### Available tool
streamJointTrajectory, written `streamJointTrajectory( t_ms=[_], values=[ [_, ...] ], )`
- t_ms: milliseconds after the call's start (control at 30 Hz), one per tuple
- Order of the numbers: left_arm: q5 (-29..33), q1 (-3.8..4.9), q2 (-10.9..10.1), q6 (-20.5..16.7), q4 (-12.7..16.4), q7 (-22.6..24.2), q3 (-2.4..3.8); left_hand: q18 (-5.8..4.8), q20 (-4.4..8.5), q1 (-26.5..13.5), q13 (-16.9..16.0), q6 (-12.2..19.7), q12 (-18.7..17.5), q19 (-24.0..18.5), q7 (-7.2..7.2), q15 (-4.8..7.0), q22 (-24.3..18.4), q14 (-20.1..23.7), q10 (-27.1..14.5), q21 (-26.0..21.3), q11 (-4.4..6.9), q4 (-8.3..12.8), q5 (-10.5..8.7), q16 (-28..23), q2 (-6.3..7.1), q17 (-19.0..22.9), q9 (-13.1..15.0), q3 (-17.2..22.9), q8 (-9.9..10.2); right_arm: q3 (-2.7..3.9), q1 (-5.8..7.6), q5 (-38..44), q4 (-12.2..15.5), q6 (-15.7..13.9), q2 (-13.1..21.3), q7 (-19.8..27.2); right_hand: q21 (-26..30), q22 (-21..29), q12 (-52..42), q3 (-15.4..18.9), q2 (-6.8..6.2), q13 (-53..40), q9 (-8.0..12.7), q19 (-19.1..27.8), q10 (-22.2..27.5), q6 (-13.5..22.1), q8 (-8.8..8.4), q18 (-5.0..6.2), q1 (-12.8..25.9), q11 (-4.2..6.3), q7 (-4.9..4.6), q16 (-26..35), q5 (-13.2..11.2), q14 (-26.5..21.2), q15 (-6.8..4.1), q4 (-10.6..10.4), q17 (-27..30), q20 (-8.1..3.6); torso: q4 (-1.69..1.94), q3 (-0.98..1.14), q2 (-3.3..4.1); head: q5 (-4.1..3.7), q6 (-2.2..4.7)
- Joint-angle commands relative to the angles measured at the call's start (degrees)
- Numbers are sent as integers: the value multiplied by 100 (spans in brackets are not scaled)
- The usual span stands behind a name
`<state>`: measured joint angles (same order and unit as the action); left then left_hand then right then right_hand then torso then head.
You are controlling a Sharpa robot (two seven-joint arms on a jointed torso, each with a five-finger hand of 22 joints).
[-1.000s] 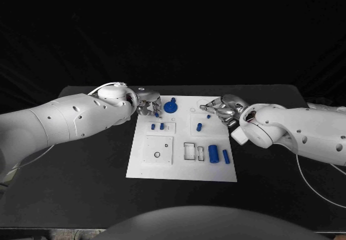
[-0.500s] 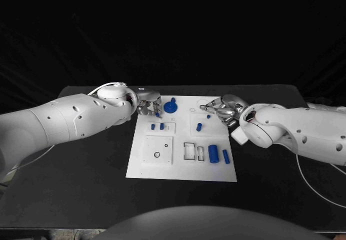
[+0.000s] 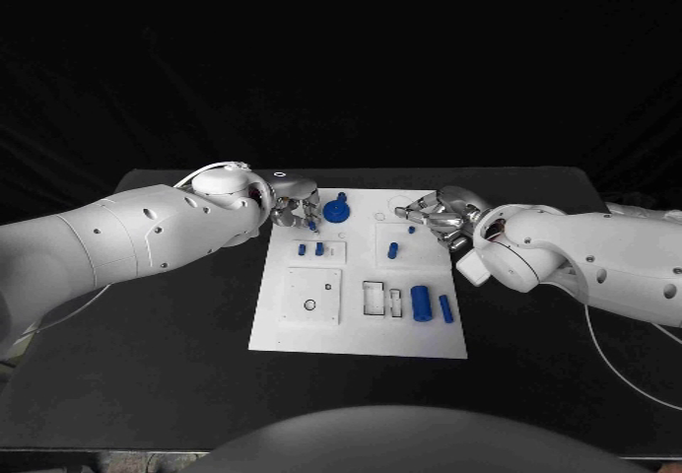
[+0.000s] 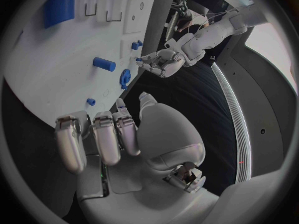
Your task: Assemble the parts on the task board
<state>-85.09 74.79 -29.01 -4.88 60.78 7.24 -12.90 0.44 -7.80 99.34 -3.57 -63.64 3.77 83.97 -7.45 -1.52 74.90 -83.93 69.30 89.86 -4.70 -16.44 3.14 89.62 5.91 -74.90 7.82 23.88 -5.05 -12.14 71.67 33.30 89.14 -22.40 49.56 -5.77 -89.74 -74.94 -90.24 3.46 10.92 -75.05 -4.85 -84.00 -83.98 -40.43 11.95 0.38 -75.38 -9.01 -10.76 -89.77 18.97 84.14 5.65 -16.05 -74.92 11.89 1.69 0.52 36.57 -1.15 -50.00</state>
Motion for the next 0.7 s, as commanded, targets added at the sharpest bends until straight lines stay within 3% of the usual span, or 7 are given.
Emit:
streamJointTrajectory(
  t_ms=[33,500,700],
  values=[
    [55,1,9,-16,23,88,4,-44,42,-48,9,23,-33,603,-34,11,1510,-607,-41,14,-3,6,12,38,-3,-1510,4,31,24,0,-3,37,8,82,-4,4,-26,-1506,24,-8,17,-1495,-1,-600,-602,27,28,-38,-59,-27,-258,-23,25,586,33,36,-1508,31,-2,-2,-2,0,0],
    [44,0,37,91,39,86,4,-44,39,-31,9,40,-32,603,-41,3,1510,-607,-67,14,-12,16,12,38,1,-1510,-4,52,39,0,-3,40,6,77,-19,12,-26,-1506,24,-8,17,-1495,-1,-600,-602,27,28,-38,-59,-27,-258,-23,25,586,33,36,-1508,31,8,-3,1,-29,0],
    [12,0,68,129,18,92,3,-44,39,-26,9,41,-32,603,-41,2,1510,-607,-72,14,-9,20,11,38,5,-1510,-5,55,40,0,-3,41,7,83,-24,10,-26,-1506,24,-8,17,-1495,-1,-600,-602,27,28,-38,-59,-27,-258,-23,25,586,33,36,-1508,31,-4,2,0,-8,0]
  ],
)
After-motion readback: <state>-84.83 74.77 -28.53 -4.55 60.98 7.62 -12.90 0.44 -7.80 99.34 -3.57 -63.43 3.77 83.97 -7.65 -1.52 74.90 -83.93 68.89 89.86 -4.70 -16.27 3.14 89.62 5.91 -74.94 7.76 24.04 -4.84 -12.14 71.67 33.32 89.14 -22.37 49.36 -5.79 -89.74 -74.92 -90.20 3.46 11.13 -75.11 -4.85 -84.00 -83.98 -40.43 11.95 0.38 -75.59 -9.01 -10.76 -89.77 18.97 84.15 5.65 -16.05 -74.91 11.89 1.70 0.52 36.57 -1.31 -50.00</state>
